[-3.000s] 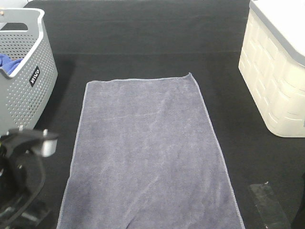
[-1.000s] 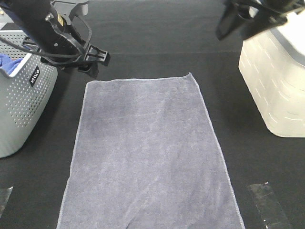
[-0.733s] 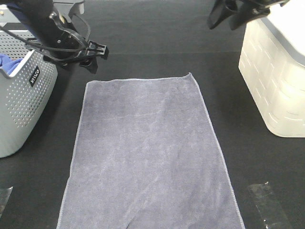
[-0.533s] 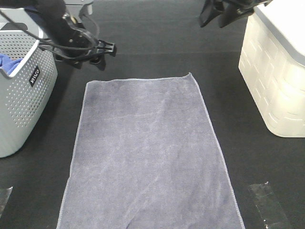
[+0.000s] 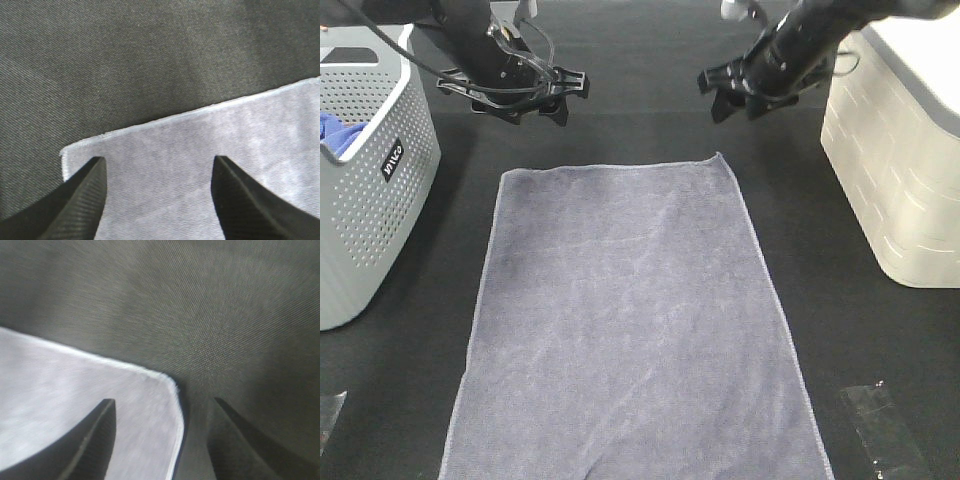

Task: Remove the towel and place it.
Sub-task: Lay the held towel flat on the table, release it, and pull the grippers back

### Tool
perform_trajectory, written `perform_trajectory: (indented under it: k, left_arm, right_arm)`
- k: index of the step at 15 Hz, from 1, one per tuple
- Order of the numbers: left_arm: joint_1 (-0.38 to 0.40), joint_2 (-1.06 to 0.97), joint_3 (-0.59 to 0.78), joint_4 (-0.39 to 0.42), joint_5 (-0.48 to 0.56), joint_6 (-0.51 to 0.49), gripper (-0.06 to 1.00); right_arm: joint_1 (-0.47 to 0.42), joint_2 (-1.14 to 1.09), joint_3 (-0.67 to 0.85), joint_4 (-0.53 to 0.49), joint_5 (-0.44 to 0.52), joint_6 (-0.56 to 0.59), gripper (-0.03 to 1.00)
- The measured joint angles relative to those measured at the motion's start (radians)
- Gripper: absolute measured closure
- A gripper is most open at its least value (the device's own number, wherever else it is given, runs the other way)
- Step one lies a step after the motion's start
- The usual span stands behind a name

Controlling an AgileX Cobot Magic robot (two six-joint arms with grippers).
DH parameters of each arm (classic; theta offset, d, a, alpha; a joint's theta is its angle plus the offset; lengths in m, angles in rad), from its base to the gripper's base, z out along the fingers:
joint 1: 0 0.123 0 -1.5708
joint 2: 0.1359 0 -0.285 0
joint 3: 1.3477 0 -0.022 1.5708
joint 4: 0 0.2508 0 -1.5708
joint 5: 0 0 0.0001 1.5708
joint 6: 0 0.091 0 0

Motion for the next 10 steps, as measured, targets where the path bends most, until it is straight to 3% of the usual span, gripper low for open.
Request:
perform_trajectory:
  k: [10]
  left_arm:
    - [0.000, 0.000, 0.000, 0.023, 0.003, 0.001, 0.36]
  right_arm:
    - [0.000, 0.139, -0.061, 0.002, -0.059, 0.000, 0.47]
